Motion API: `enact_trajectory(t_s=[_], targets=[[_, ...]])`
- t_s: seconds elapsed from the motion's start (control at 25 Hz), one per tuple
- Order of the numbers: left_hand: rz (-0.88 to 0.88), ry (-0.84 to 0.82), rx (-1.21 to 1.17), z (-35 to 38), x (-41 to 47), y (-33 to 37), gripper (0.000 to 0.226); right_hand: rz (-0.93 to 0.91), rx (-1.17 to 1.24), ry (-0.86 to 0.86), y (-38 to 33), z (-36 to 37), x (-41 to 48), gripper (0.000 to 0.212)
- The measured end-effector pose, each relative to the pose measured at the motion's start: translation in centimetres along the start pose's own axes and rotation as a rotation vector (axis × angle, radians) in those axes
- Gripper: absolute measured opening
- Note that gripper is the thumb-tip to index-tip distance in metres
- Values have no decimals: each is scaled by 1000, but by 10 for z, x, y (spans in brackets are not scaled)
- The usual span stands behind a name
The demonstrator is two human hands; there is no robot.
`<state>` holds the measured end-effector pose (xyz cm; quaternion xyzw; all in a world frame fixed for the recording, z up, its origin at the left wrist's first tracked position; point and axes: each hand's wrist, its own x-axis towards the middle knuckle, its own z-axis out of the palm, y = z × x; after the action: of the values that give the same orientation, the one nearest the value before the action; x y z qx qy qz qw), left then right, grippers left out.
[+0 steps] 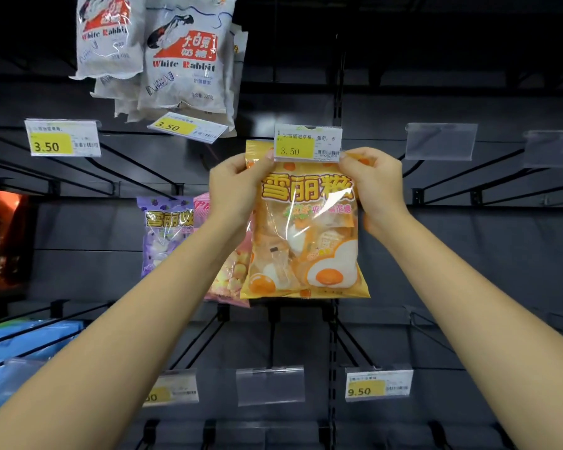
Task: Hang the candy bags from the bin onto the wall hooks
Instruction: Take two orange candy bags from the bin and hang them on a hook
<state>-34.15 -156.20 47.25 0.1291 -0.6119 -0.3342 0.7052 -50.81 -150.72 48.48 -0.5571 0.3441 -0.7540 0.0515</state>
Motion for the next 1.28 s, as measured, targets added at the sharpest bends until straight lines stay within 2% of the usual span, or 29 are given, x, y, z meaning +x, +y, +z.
enact_trajectory(t_s=[0.2, 0.4, 0.64, 0.92, 1.0, 1.16, 1.2, 1.28], targets=[[-27, 36, -48, -1, 5, -3, 15, 20, -4, -17, -1, 4, 7, 17], [-22, 26, -35, 3, -1, -6, 14, 123, 45, -46, 6, -1, 6, 13], [-14, 94, -17, 6, 6, 2, 16, 100, -11, -25, -3, 3, 19, 20], [-57, 83, 18, -1, -2, -18, 12, 123, -62, -75, 14, 2, 9, 19], [-72, 86, 29, -2, 0, -25, 17, 82, -130, -53, 20, 4, 8, 18], [-19, 145, 196, -1, -8, -35, 28, -29, -279, 56, 29, 5, -4, 22], [16, 144, 211, -5, -14, -38, 36, -55, -245, 50, 34, 2, -11, 27], [124, 35, 245, -20, -28, -52, 61, -156, -183, -49, 46, -9, -29, 43]])
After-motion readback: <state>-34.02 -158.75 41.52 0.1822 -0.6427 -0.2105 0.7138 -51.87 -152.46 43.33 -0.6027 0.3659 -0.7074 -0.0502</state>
